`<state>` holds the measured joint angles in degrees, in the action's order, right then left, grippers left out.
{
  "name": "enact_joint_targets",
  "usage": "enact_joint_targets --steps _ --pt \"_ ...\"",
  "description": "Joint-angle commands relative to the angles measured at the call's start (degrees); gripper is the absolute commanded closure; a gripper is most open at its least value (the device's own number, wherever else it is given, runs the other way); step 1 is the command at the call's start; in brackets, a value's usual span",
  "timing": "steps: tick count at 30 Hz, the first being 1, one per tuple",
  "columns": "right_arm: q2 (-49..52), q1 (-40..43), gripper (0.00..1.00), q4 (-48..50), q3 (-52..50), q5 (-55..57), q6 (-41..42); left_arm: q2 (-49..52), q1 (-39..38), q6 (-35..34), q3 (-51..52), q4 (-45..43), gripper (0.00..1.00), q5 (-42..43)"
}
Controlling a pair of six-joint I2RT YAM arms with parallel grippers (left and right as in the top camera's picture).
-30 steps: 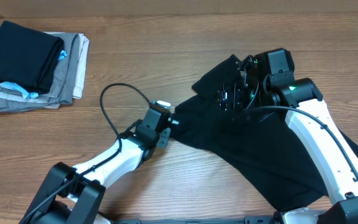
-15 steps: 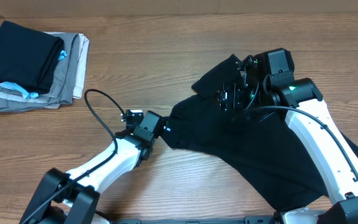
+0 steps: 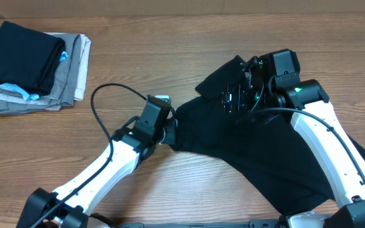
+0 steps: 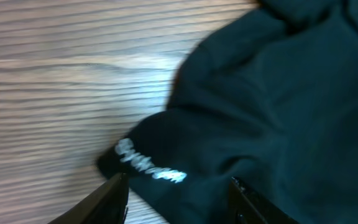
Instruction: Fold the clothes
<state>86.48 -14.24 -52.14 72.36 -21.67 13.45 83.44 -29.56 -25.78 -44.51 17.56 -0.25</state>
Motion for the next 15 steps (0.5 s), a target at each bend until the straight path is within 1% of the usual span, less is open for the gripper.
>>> enact_joint_targets --steps 1,4,8,10,12,15 --pt "-0.1 0.2 0.00 0.2 0.4 -0.3 0.1 4.8 -2.2 -1.7 -0.6 -3.5 0.48 6.3" --pt "-0.1 0.2 0.00 0.2 0.4 -0.3 0.1 7.9 -3.9 -1.7 -0.6 -7.6 0.50 9.7" --pt "-0.1 0.2 0.00 0.2 0.4 -0.3 0.1 10.9 -6.3 -1.7 -0.6 -11.7 0.52 10.2" --pt "-0.1 0.2 0.00 0.2 0.4 -0.3 0.1 11.3 -7.0 -2.2 -0.6 -11.4 0.58 10.2" --pt "-0.1 0.2 0.00 0.2 0.4 -0.3 0.1 11.3 -8.0 -5.3 -0.6 -7.6 0.75 10.4" --pt "-0.1 0.2 0.00 0.2 0.4 -0.3 0.1 11.3 -8.0 -8.8 -0.6 -2.6 0.81 10.7"
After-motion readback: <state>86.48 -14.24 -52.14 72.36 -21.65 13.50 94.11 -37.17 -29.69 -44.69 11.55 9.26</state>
